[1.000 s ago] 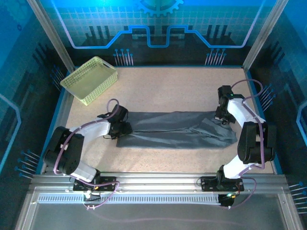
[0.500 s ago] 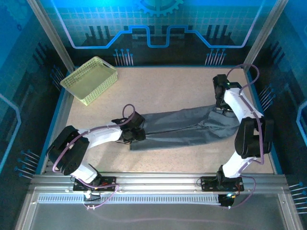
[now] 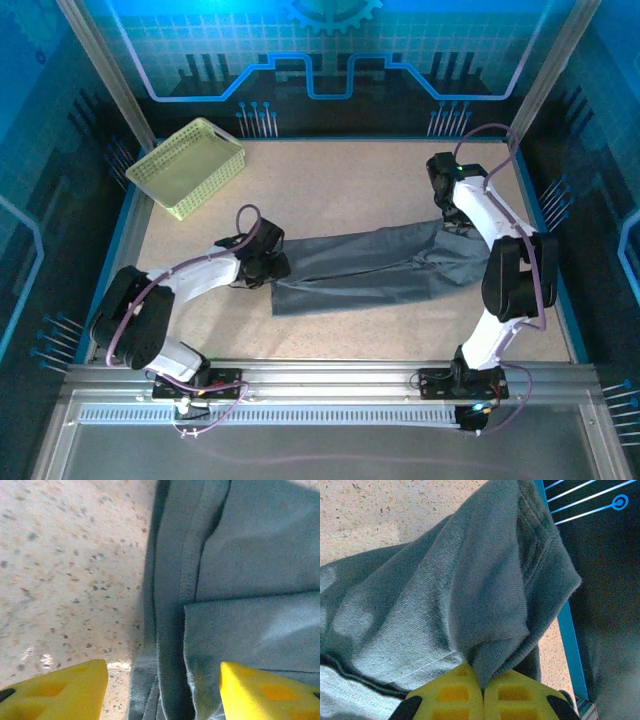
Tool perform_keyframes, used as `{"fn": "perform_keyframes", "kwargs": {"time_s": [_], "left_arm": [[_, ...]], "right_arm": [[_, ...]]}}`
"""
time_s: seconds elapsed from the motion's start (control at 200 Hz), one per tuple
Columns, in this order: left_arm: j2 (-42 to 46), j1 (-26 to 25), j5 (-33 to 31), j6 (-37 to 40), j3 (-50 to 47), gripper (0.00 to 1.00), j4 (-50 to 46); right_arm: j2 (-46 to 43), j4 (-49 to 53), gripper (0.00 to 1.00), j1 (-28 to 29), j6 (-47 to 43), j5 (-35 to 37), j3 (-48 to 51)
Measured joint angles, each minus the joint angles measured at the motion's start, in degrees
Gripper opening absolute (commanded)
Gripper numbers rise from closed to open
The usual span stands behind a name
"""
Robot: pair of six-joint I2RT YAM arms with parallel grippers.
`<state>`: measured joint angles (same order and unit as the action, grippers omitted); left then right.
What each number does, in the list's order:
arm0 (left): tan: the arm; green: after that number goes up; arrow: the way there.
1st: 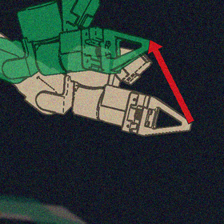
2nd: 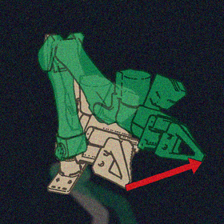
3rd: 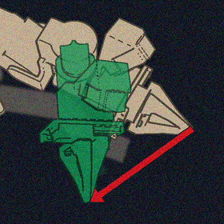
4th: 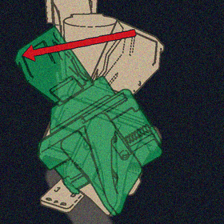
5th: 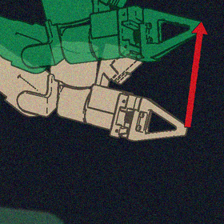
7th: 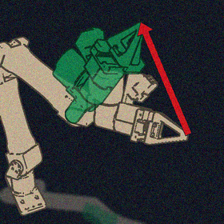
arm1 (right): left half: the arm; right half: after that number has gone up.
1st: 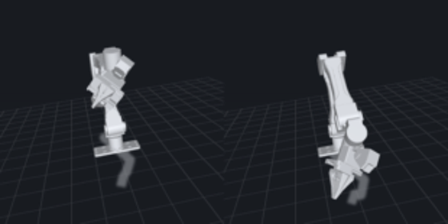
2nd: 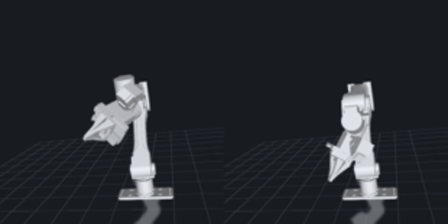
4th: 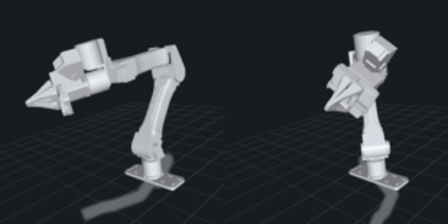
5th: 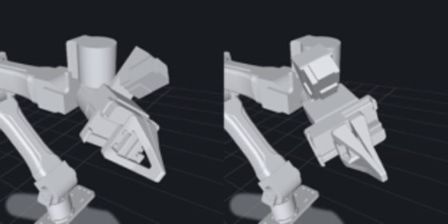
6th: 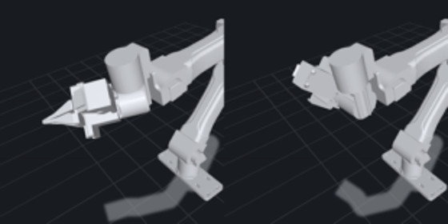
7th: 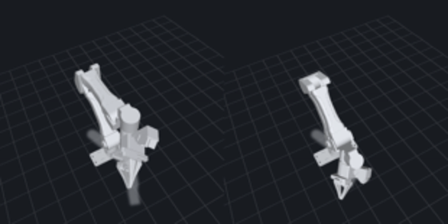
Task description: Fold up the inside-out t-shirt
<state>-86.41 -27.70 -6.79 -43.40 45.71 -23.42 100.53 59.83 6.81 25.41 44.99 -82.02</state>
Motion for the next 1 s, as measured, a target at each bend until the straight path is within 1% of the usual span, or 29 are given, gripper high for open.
{"fn": "perform_keyframes", "kwargs": {"time_s": [0.115, 0.17, 0.35, 0.47, 0.6, 0.7, 0.855, 1.0], "left_arm": [[-2.56, -1.38, 0.52, -0.09, 0.09, 0.54, 0.81], [-3.52, -2.58, 0.66, -0.20, 0.24, 0.51, 1.27], [-4.42, -5.60, -1.31, -1.68, 0.81, 0.44, 1.42], [-4.79, -8.09, -1.88, -3.56, 1.11, 0.43, 1.66], [-5.60, -13.14, -0.59, -5.44, 2.25, 0.43, 2.36], [-5.60, -15.87, 0.50, -6.58, 3.17, 0.43, 2.78], [-5.57, -16.37, 0.59, -7.87, 3.45, 0.43, 3.17], [-4.37, -16.35, 0.31, -8.44, 3.30, 0.43, 3.19]], "right_arm": [[0.00, 0.15, 0.00, 0.28, -0.20, 0.00, -0.17], [0.00, 0.17, 0.00, 0.66, -0.33, 0.00, -0.22], [0.00, 0.46, 0.00, 1.51, -1.09, 0.11, -1.44], [0.11, 1.38, 0.00, 1.53, -1.14, 1.44, -2.91], [0.52, 2.32, 0.00, 1.53, -1.36, 3.06, -4.96], [0.74, 3.19, 0.00, 1.53, -1.55, 4.20, -6.47], [0.74, 3.87, 0.00, 1.95, -1.97, 5.11, -7.50], [0.74, 4.52, 0.00, 4.74, -2.19, 5.57, -7.52]]}}
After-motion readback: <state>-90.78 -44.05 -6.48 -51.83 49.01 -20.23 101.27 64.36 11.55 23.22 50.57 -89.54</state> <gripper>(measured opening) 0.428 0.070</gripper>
